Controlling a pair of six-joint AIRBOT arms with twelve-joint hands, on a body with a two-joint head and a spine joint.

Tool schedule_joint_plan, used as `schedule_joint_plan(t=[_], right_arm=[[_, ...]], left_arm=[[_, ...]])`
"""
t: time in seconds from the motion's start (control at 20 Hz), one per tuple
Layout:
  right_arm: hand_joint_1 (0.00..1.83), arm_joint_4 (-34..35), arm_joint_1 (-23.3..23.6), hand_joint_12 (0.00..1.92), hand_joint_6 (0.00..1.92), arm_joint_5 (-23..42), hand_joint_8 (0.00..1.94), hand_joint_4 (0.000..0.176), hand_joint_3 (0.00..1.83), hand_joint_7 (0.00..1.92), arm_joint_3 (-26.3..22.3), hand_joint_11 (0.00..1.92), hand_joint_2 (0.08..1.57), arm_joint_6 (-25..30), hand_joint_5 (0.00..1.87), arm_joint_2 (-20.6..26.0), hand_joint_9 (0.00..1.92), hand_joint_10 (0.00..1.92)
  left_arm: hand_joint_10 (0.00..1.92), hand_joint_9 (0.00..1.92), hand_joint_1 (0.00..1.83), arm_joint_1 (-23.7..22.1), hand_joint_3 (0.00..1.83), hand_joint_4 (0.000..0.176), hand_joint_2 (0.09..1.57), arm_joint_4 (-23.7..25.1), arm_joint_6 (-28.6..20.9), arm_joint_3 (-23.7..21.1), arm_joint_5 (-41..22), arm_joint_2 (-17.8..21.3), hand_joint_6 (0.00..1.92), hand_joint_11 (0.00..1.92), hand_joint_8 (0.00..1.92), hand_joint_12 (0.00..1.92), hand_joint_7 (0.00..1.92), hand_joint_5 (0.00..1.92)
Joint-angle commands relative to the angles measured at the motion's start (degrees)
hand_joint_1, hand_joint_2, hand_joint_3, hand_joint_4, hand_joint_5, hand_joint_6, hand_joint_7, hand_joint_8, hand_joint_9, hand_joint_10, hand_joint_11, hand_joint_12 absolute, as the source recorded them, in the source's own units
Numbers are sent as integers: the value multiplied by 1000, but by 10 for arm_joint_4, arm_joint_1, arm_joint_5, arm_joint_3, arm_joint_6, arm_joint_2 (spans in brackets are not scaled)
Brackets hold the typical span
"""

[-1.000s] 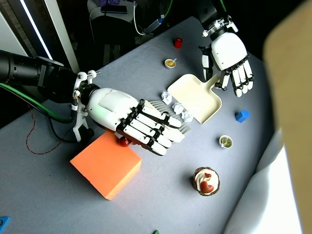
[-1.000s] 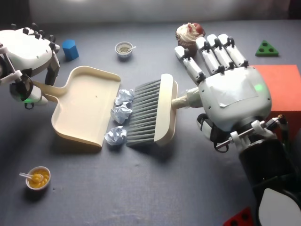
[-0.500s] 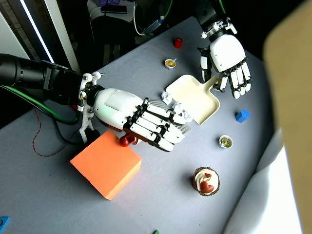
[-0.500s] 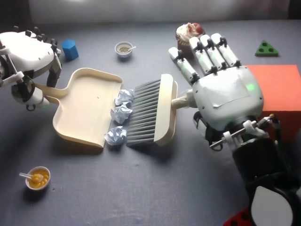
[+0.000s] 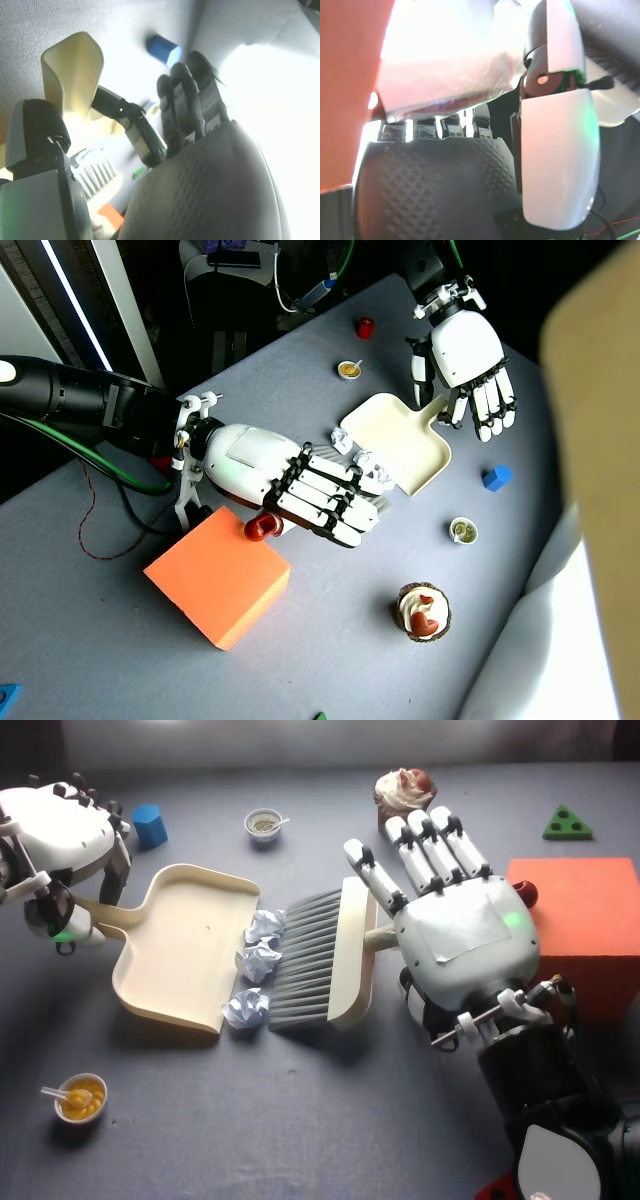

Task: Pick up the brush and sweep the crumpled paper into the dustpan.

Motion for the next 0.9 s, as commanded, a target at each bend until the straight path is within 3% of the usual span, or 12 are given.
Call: schedule_joint_plan(t=[0.0,0.1,0.15,0.25,0.3,0.4,0.55,0.6,0.65,0.7,0.75,0.85], right_arm=[[1162,-48,4,26,14,-55,11,0,10,41,2,100,992,1,103,0,54,11],[1188,-48,1,58,7,-55,7,0,2,123,11,178,1020,3,154,-7,146,10],[1208,-48,1,76,5,-55,6,0,2,180,16,232,1036,4,190,-10,208,10],[1244,-48,0,124,8,-55,13,0,0,428,24,430,1012,6,362,-16,457,20],[1257,-48,-2,152,9,-55,16,0,0,567,28,545,1020,9,456,-19,605,23],[1251,-48,-5,158,6,-55,11,0,0,645,34,597,1009,13,504,-23,683,16],[1254,-48,-5,330,19,-55,18,0,1,798,41,661,1015,16,630,-26,854,17],[1271,-48,-5,941,596,-55,856,0,6,1013,42,629,1082,16,901,-26,1048,155],[1271,-48,-6,941,596,-55,856,0,6,1013,42,629,1082,17,901,-26,1048,155],[1205,-48,-6,1599,720,-55,1208,0,4,922,42,647,1053,18,1076,-26,899,1191],[1183,-48,-6,1902,859,-55,1509,0,3,849,42,727,1064,19,1070,-26,803,1821],[1310,-56,-6,1921,1900,-55,1933,0,0,796,44,763,1045,20,856,-26,813,1920]], left_arm=[[2,245,1042,-4,1,117,1108,11,2,5,-53,5,955,29,2,393,296,995],[1,217,1066,-4,1,45,1113,11,2,5,-53,6,965,13,2,387,264,990],[0,207,1069,-4,1,37,1113,11,2,5,-54,6,967,15,1,388,257,989],[0,202,1070,-4,0,46,1109,11,2,5,-56,6,948,26,3,384,265,1001],[1,207,1066,-5,0,67,1103,11,2,5,-56,6,928,25,7,377,286,1013],[1,204,1077,-5,0,45,1099,11,2,5,-56,6,912,17,6,368,297,1023],[0,194,1079,-6,0,49,1092,11,2,5,-54,7,890,17,2,357,286,1036],[8,228,1071,-6,0,67,1093,11,2,5,-54,7,897,42,6,362,311,1031],[8,228,1071,-6,0,67,1093,11,2,5,-54,7,897,42,6,362,311,1031],[4,229,1089,-6,0,25,1089,11,2,5,-54,7,879,54,7,359,331,1043],[3,231,1095,-6,0,14,1087,11,2,5,-54,7,872,66,4,361,330,1048],[4,242,1088,-6,1,26,1091,11,2,5,-55,7,889,63,2,352,334,1037]])
